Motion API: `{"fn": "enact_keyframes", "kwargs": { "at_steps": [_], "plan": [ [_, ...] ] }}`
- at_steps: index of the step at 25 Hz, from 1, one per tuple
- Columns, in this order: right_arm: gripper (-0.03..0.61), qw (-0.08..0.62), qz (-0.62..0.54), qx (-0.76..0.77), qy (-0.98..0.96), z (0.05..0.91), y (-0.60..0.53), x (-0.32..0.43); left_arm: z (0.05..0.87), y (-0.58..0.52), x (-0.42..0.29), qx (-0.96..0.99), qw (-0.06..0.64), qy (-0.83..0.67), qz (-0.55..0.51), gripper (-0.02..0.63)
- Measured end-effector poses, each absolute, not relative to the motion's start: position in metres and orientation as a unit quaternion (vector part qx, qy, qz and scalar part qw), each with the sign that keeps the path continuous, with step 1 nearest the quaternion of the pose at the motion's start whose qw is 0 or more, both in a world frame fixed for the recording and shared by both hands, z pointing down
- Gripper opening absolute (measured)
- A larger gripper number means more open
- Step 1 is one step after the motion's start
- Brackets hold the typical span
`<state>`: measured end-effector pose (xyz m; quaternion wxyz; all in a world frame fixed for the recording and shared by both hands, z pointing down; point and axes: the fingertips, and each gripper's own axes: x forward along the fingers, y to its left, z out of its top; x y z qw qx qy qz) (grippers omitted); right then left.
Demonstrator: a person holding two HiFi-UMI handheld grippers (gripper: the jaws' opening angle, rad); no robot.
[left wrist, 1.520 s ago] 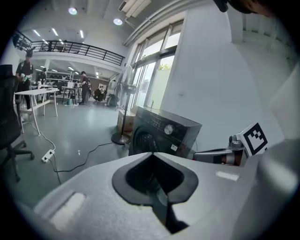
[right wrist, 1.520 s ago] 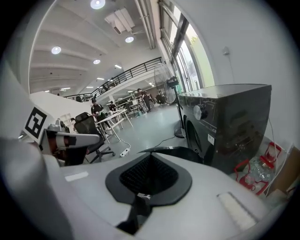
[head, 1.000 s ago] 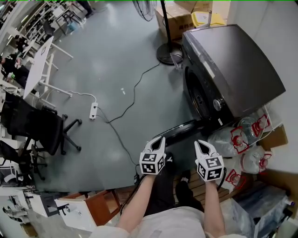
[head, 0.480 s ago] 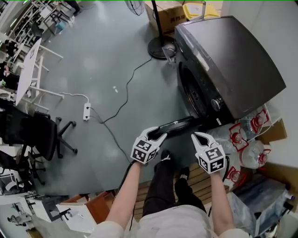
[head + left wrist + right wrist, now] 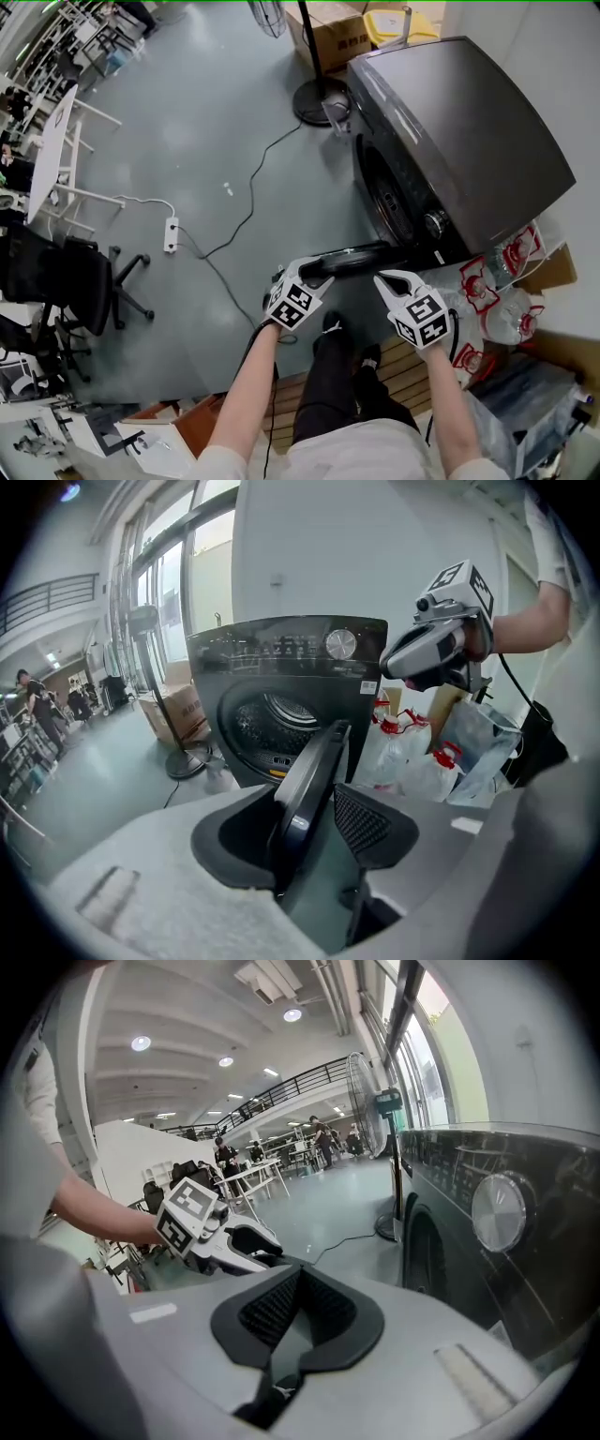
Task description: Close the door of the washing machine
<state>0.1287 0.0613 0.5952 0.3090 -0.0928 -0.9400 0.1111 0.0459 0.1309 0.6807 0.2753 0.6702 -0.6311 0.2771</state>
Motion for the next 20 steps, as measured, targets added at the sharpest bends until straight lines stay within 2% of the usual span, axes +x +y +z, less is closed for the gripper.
{"fn": "enact_keyframes", "kwargs": {
  "at_steps": [10, 20],
  "plan": [
    [0.002, 0.339, 0.151, -0.035, -0.928, 0.629, 0.067, 0.102, 0.678, 0.120, 0.026, 0.697, 0.277, -0.605, 0.267, 0.202],
    [0.002, 0.333, 0.203, 0.100, -0.915, 0.676, 0.060, 0.093, 0.678, 0.111, 0.027, 0.708, 0.267, -0.612, 0.228, 0.206]
  ]
}}
